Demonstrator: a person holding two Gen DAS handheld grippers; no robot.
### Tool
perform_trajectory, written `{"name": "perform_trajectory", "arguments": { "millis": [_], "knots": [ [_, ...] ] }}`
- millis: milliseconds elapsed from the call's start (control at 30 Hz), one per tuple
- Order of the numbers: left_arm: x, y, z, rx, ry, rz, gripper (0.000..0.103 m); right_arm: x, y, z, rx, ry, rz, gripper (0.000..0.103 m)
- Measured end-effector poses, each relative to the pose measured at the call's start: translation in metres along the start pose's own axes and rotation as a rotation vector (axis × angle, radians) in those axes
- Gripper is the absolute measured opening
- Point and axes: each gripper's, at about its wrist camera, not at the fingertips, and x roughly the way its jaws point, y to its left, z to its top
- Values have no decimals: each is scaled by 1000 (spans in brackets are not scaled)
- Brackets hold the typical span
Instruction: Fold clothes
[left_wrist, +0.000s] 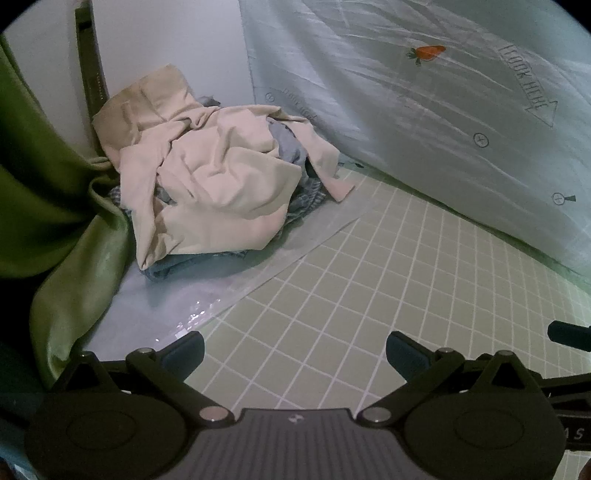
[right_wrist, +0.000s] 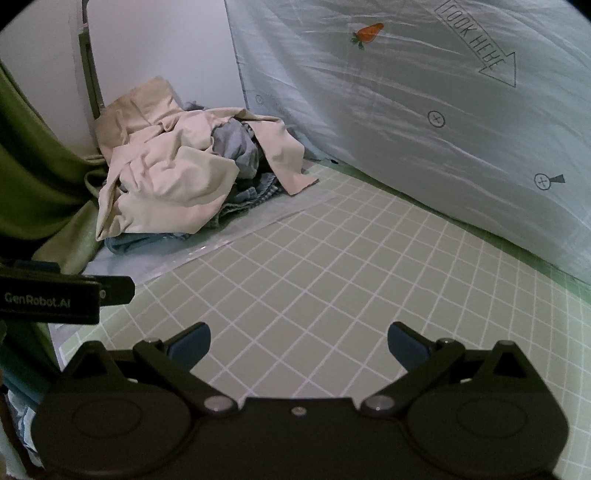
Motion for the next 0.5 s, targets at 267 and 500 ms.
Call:
{"name": "perform_trajectory", "arguments": {
  "millis": [267,500],
  "knots": [
    [-1,1,-1,-3,5,-4,103,1,2,1,-14,5,6,103],
    [3,2,2,-5,12,-4,103,1,3,0,-14,8,1,103]
  ]
}}
